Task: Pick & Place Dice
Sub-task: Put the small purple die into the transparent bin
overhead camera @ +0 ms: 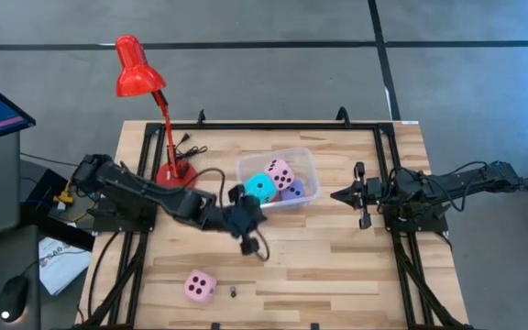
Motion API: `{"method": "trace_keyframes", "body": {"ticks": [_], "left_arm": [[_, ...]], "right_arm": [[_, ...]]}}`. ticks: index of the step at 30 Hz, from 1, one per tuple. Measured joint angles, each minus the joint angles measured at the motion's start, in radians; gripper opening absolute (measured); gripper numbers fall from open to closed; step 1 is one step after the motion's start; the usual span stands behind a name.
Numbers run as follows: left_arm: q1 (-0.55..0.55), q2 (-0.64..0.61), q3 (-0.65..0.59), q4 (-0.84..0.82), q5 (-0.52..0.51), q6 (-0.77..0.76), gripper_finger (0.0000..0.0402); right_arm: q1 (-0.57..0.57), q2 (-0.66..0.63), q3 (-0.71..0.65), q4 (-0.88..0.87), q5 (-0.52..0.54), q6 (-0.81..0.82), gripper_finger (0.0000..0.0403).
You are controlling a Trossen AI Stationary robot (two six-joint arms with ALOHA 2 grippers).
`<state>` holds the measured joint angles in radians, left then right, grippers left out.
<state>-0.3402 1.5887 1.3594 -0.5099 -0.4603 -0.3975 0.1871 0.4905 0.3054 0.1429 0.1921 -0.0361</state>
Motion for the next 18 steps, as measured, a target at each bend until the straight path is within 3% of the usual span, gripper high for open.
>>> {"method": "trace_keyframes", "body": {"ticks": [11, 18], "left_arm": [[-0.193, 0.001, 0.0, -0.004, 0.008, -0.215, 0.0001], [-0.232, 0.001, 0.0, -0.013, 0.199, -0.385, 0.0001]], "right_arm": [[0.0, 0.0, 0.0, 0.0, 0.0, 0.002, 0.0005], [0.0, 0.0, 0.0, 0.0, 0.0, 0.002, 0.0005]]}}
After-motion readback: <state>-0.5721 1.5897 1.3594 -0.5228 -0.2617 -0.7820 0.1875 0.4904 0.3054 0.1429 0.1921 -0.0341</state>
